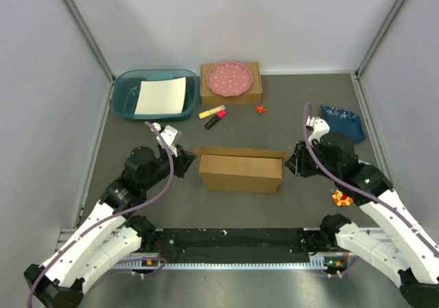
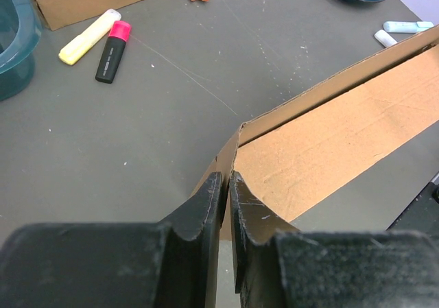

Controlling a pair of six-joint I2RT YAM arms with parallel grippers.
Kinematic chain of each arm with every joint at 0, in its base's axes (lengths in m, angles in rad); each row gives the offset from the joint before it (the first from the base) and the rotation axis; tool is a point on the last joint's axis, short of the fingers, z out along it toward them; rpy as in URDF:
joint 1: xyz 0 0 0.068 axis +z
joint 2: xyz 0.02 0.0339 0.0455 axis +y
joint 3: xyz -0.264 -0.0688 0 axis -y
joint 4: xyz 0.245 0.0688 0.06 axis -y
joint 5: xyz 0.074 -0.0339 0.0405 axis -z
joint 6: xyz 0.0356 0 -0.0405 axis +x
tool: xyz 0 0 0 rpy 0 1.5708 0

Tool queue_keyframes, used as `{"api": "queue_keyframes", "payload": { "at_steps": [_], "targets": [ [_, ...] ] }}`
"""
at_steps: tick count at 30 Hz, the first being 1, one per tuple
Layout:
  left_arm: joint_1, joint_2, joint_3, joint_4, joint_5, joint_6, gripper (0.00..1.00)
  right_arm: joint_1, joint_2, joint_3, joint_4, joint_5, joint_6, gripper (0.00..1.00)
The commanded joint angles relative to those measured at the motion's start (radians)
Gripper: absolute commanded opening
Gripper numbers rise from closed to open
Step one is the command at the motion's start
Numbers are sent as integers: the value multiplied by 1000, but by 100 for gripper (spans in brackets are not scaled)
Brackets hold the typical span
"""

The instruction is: Fold the paper box

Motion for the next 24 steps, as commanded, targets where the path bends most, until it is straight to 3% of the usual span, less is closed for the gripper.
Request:
{"api": "queue_keyframes", "payload": {
  "at_steps": [1, 7, 16, 24],
  "targets": [
    [-1, -6, 5, 34, -32, 0, 14, 7, -26, 49, -24, 34, -19, 31],
    [-2, -6, 6, 27, -42, 1, 14, 7, -23, 46, -33, 41, -22, 25],
    [-2, -13, 3, 34, -22, -7, 14, 7, -2, 68, -30, 31, 30, 0],
    [-2, -13, 0, 36, -14, 0, 13, 5, 21, 98, -28, 8, 133, 0]
  ]
}}
